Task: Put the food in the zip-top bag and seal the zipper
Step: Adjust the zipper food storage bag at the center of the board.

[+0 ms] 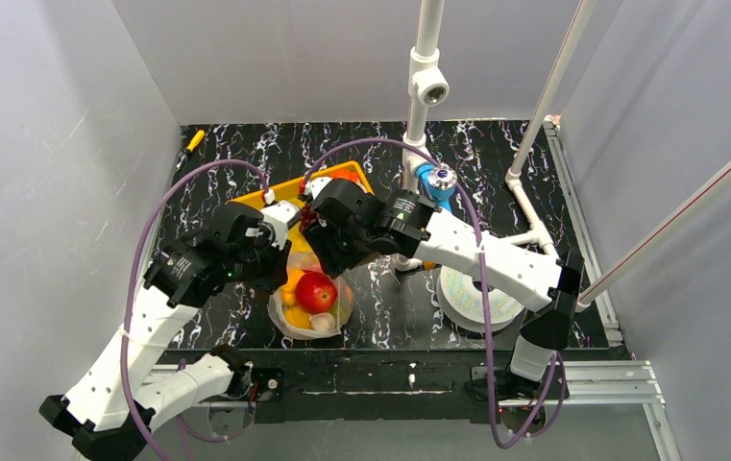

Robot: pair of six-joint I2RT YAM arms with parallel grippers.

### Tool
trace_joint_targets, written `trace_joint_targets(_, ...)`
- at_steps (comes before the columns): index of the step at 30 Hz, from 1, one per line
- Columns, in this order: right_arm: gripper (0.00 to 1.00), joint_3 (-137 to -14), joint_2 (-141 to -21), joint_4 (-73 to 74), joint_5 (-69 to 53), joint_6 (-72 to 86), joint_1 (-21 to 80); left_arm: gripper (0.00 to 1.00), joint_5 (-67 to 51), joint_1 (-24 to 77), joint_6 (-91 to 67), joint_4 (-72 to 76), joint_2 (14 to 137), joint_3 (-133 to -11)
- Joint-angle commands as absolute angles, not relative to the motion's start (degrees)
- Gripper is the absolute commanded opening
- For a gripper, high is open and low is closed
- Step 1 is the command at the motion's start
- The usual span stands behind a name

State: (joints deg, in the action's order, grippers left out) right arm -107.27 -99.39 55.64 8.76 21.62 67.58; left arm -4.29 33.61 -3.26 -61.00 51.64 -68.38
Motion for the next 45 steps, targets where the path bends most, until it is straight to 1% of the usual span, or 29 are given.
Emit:
trace_joint_targets(1,0.73,-112.5,-98.3,62.1,10.9,15.6,69.7,0.0,-6.4,33.5,-6.0,-65.5,53.0,-72.4)
trace_joint_targets(3,0.85,-112.3,-97.7,62.7,13.4,13.9,71.2,0.0,-6.3,33.6,-6.8,-66.2,53.8,-73.2)
trace_joint_targets(4,0.93,-111.7,-97.0,62.7,14.5,13.0,71.9,0.0,-6.3,33.5,-7.2,-66.3,54.1,-73.5)
trace_joint_targets(5,0.97,-111.4,-96.4,62.4,15.1,11.9,72.6,0.0,-6.2,33.6,-7.4,-66.4,54.4,-73.6)
trace_joint_targets(6,0.98,-111.1,-95.8,62.4,15.4,10.6,73.2,0.0,-6.2,33.6,-7.7,-66.4,54.5,-73.8)
trace_joint_targets(10,0.98,-109.4,-92.7,61.7,12.6,7.8,74.2,0.0,-5.2,33.6,-8.7,-66.5,54.7,-73.7)
trace_joint_targets(18,0.98,-95.7,-83.0,49.7,-2.4,2.3,75.0,0.0,-4.6,33.5,-10.7,-65.8,54.6,-72.5)
trace_joint_targets(26,0.98,-89.8,-79.0,43.6,-6.9,2.2,76.0,0.0,-2.9,33.6,-12.0,-65.9,52.9,-72.3)
trace_joint_targets(29,0.98,-85.8,-77.4,40.7,-2.5,2.1,80.2,0.0,-2.3,33.6,-12.5,-66.1,52.6,-72.3)
trace_joint_targets(31,0.98,-81.8,-76.5,37.2,4.7,3.8,83.5,0.0,-2.0,33.5,-13.0,-66.1,52.3,-72.2)
trace_joint_targets(36,0.98,-75.6,-75.3,32.5,18.4,8.4,87.3,0.0,-2.2,33.6,-13.9,-65.6,51.1,-71.6)
trace_joint_targets(41,0.91,-74.4,-76.8,31.3,21.8,8.2,87.6,0.0,-2.3,33.6,-14.3,-65.8,50.1,-71.0)
trace_joint_targets(45,0.92,-74.9,-77.4,30.0,23.0,7.1,87.1,0.0,-2.6,33.6,-14.7,-65.8,49.2,-70.7)
